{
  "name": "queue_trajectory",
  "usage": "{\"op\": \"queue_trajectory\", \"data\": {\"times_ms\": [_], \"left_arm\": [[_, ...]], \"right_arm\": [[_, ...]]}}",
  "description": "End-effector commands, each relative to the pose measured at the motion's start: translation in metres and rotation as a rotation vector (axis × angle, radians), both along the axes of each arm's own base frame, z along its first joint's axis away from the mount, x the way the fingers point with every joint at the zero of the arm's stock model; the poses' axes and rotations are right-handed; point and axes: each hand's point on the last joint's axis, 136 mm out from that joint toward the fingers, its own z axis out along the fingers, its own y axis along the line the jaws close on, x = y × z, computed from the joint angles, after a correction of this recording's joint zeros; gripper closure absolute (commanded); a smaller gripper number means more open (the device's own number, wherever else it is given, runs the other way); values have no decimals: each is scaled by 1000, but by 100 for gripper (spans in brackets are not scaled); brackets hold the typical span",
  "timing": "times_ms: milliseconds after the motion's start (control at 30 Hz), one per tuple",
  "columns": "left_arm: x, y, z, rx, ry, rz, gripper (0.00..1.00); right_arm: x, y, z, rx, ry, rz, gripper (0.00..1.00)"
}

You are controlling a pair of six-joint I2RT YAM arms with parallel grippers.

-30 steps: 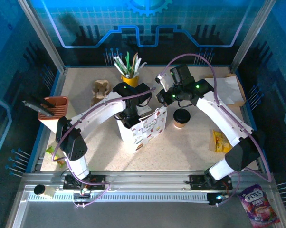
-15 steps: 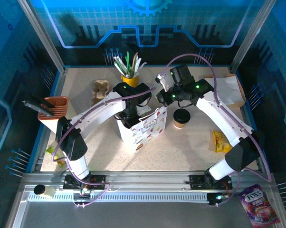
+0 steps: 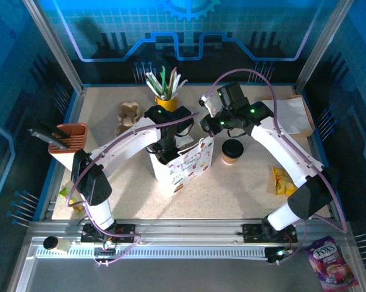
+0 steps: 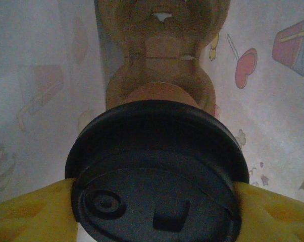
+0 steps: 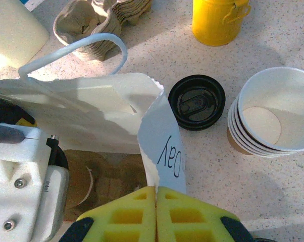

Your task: Pack the takeout coffee

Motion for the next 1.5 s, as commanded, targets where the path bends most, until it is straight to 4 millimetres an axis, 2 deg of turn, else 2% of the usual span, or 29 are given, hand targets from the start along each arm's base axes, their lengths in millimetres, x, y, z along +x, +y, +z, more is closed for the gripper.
{"op": "queue_trajectory", "data": {"times_ms": [0,667,1200,1467], "left_arm": [[-4,5,13,-19,-4,-13,46],[-6,12,12,-8,11,1,46],[-4,9,3,2,31,1,46],[-3,8,5,-5,25,-2,46]], "right_arm": [[5,0,1,5,0,3,92],[6,0,-1,4,3,7,92],[6,1,-2,4,6,7,92],[5,0,-2,3,7,7,92]]}}
